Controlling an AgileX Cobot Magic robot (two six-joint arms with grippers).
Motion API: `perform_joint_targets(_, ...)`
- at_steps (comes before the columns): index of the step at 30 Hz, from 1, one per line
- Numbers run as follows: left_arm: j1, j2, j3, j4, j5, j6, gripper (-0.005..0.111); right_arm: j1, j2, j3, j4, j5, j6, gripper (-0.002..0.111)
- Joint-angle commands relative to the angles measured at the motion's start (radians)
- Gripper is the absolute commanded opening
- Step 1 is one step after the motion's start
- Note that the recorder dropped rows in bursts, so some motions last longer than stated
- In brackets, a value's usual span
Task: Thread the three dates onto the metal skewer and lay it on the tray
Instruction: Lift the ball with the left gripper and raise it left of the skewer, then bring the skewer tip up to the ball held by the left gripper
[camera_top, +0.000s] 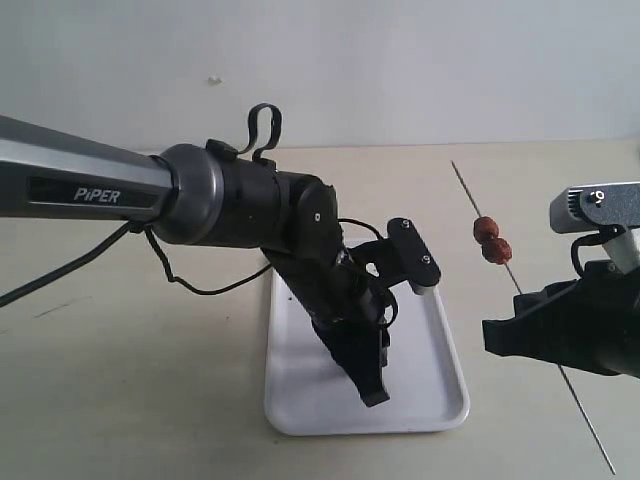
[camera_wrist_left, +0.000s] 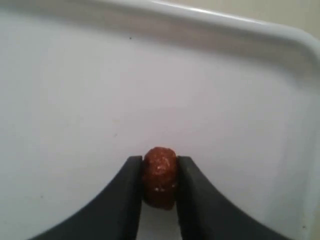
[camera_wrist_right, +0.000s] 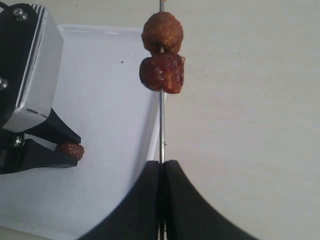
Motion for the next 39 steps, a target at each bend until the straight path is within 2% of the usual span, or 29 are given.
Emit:
perform_joint_targets(1,0.002,-0.017,0.003,-0.019,0.027,-0.024,0.028,0.0,-0.007,0.003,-0.013,0.007,-0.004,0.0)
perform_joint_targets(4,0.029,-0.056,0.003,-0.071,0.027,-0.037,0.028,0.0,-0.007,0.003,-0.015,0.007,-0.004,0.0)
perform_joint_targets(9,0.12,-0.121,0.003,-0.254,0.043,-0.035,0.028,0.0,-0.007,0.003,-0.015,0.011,-0.004,0.0)
perform_joint_targets(10,0.164,-0.139,0.003,-0.344,0.069,-0.035,0.028,0.0,-0.007,0.003,-0.015,0.029,-0.006,0.0)
perform_joint_targets(15,0.271,-0.139,0.003,-0.622,0.164,0.001,0.028,0.0,-0.007,0.003,-0.015,0.125,-0.006,0.0)
perform_joint_targets(22,0.374,-0.137,0.003,-0.946,0.32,0.072,0.028,0.0,-0.007,0.026,-0.033,0.23,-0.002,0.0)
perform_joint_targets(25,0.403,-0.137,0.003,-1.047,0.349,0.091,0.023,0.0,-0.007,0.047,-0.033,0.238,-0.002,0.0)
perform_joint_targets(29,0.41,-0.137,0.003,-1.123,0.354,0.112,0.014,0.0,-0.007,0.067,-0.025,0.27,-0.002,0.0)
perform_joint_targets(35,0.41,-0.137,0.003,-1.154,0.361,0.126,0.021,0.0,-0.009,0.072,-0.025,0.353,0.001,0.0)
perform_joint_targets(39,0.41,-0.137,0.003,-1.154,0.361,0.126,0.021,0.0,-0.013,0.072,-0.018,0.337,-0.001,0.0)
